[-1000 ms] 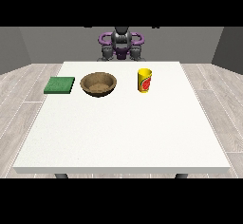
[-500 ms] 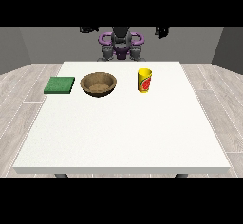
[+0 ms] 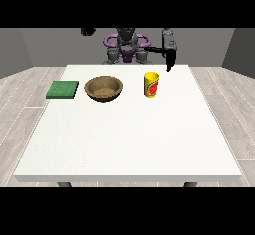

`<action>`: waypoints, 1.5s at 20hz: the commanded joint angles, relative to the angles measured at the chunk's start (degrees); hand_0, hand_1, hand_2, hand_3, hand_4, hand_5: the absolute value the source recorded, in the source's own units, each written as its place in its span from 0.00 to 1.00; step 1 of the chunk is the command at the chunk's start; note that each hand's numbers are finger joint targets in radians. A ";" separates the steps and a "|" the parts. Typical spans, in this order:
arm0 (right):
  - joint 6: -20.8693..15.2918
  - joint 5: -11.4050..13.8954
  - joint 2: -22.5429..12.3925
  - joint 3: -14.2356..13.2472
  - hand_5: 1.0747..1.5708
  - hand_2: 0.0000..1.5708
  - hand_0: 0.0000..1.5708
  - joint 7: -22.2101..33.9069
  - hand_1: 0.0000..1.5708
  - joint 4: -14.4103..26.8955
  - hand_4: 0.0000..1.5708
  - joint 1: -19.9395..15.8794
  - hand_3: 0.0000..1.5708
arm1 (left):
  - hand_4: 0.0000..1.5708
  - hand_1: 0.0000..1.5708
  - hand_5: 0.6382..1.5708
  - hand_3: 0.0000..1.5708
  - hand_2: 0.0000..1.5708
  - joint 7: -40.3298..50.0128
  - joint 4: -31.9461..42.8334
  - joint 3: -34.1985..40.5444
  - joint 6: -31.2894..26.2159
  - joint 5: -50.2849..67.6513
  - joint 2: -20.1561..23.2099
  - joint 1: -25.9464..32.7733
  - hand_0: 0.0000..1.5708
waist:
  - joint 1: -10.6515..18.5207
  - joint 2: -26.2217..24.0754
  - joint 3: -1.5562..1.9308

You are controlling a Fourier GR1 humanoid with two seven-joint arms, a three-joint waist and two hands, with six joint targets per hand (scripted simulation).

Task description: Pick the cup and pour the ball into the bowl, then pick the bowl and place it on the pad

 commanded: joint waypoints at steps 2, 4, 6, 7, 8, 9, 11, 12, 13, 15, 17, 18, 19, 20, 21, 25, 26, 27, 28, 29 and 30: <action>0.67 -0.63 -0.21 -4.15 0.99 0.00 0.00 2.88 0.00 0.31 0.00 -2.34 0.00 | 0.00 0.00 0.82 0.00 0.00 -5.08 11.58 1.19 -3.19 0.32 1.81 -3.26 0.00 | 1.61 -1.48 0.01; 2.36 -1.07 -0.39 -3.83 1.00 0.00 0.00 -4.30 0.00 0.13 0.00 2.25 0.00 | 0.00 0.00 0.83 0.00 0.00 -10.76 13.88 1.82 -2.54 -0.72 1.50 -2.40 0.00 | 0.56 0.70 0.02; 3.58 -2.68 -1.08 -5.78 0.99 0.00 0.00 -1.03 0.00 0.53 0.00 1.44 0.00 | 0.00 0.00 0.84 0.00 0.00 -12.01 17.47 0.28 -1.59 -1.89 -0.48 -2.78 0.00 | 0.97 -1.38 0.02; 3.27 -2.84 -1.24 -5.30 0.99 0.00 0.00 1.38 0.00 -2.82 0.00 0.46 0.00 | 0.00 0.00 0.86 0.00 0.00 -16.35 20.79 2.17 -3.00 -1.42 0.93 -2.04 0.00 | -0.60 0.34 0.00; 5.99 -5.02 -3.65 -7.77 1.00 0.00 0.00 0.11 0.00 -2.70 0.00 1.00 0.00 | 0.00 0.00 0.86 0.00 0.00 -14.96 20.54 1.92 -2.64 -0.70 -0.53 -0.83 0.00 | -0.92 0.04 0.01; 3.96 -3.43 -2.32 -6.58 0.99 0.00 0.00 4.40 0.00 -2.85 0.00 1.62 0.00 | 0.00 0.00 0.86 0.00 0.00 -17.21 23.85 1.92 -2.94 -1.44 0.06 -1.71 0.00 | -0.15 -1.94 0.00; 6.03 -6.25 -1.82 -8.21 0.99 0.00 0.00 -1.33 0.00 -2.28 0.00 4.28 0.00 | 0.00 0.00 0.86 0.00 0.00 -16.78 24.79 1.65 -0.75 -1.44 -1.75 -3.90 0.00 | -1.23 -1.19 0.02; 10.20 -10.01 -5.42 -10.87 0.99 0.00 0.00 -0.46 0.00 -4.93 0.00 5.61 0.00 | 0.00 0.00 0.85 0.00 0.00 -16.68 25.97 4.97 -4.34 0.77 3.25 -2.87 0.00 | -2.78 -1.22 0.02; 10.82 -10.53 -5.15 -11.45 0.99 0.00 0.00 -1.04 0.00 -2.82 0.00 6.39 0.00 | 0.00 0.00 0.84 0.00 0.00 -14.90 25.94 3.14 -0.05 -1.13 0.53 -5.33 0.00 | -2.57 -2.39 0.03; 8.06 -8.89 -4.58 -9.30 0.99 0.00 0.00 4.54 0.00 -9.94 0.00 2.89 0.00 | 0.00 0.00 0.84 0.00 0.00 -23.79 33.16 7.13 -4.73 0.91 4.53 -6.06 0.00 | -5.04 1.53 -0.05; 11.34 -10.51 -5.33 -10.53 0.99 0.00 0.00 0.59 0.00 -7.84 0.00 5.80 0.00 | 0.00 0.00 0.83 0.00 0.00 -20.89 33.97 6.47 -0.47 0.10 2.82 -9.59 0.00 | -5.52 1.27 0.00; 14.39 -15.35 -8.06 -16.69 1.00 0.00 0.00 -1.32 0.00 -4.71 0.00 5.86 0.00 | 0.00 0.00 0.84 0.00 0.00 -20.53 32.27 5.29 -1.11 -0.33 2.34 -7.51 0.00 | -4.77 1.04 0.03; 11.70 -10.67 -6.59 -12.28 0.99 0.00 0.00 0.66 0.00 -9.46 0.00 5.94 0.00 | 0.00 0.00 0.84 0.00 0.00 -25.98 36.75 6.76 -1.71 0.16 2.37 -7.80 0.00 | -5.67 2.59 -0.02; 9.78 -9.06 -4.98 -9.40 0.99 0.00 0.00 3.07 0.00 -11.86 0.00 5.60 0.00 | 0.00 0.00 0.85 0.00 0.00 -25.33 38.50 6.00 0.33 -0.89 1.10 -9.67 0.00 | -6.59 1.99 -0.03; 13.03 -12.12 -7.20 -12.98 0.99 0.00 0.00 0.31 0.00 -10.83 0.00 5.86 0.00 | 0.00 0.00 0.85 0.00 0.00 -26.86 38.72 7.39 -0.59 -0.09 3.12 -10.13 0.00 | -7.74 5.11 -0.02; 13.80 -15.82 -10.36 -17.51 0.99 0.00 0.00 5.27 0.00 -14.67 0.00 4.40 0.00 | 0.00 0.00 0.84 0.00 0.00 -30.35 43.07 8.53 0.68 -0.11 3.68 -10.84 0.00 | -8.14 4.08 -0.02; 12.55 -13.83 -8.87 -14.77 0.99 0.00 0.00 6.10 0.00 -16.82 0.00 6.40 0.00 | 0.00 0.00 0.83 0.00 0.00 -30.44 45.04 8.60 1.94 -0.33 2.99 -11.80 0.00 | -8.91 4.36 -0.03; 13.51 -13.62 -9.60 -16.21 0.99 0.00 0.00 2.57 0.00 -17.04 0.00 4.19 0.00 | 0.00 0.00 0.86 0.00 0.00 -32.70 45.24 9.86 -1.66 1.30 4.87 -13.85 0.00 | -9.02 9.09 -0.05; 14.68 -16.60 -9.41 -17.86 0.99 0.00 0.00 2.29 0.00 -15.95 0.00 6.50 0.00 | 0.31 0.71 0.96 0.95 1.00 -30.34 45.07 8.33 0.10 -1.21 6.97 -12.72 0.71 | -9.44 6.34 0.00; 14.25 -16.91 -9.61 -17.42 0.98 0.00 0.00 4.02 0.00 -14.52 0.00 4.99 0.00 | 0.59 0.84 0.99 1.00 1.00 -33.40 42.64 6.86 8.06 -4.99 6.05 -11.25 0.84 | -8.88 5.16 0.03; 16.09 -18.10 -10.08 -18.57 0.98 0.00 0.00 2.10 0.00 -14.80 0.00 7.35 0.00 | 0.61 0.84 0.96 1.00 1.00 -34.50 42.96 8.13 9.00 -4.76 7.93 -10.08 0.84 | -10.47 6.04 0.05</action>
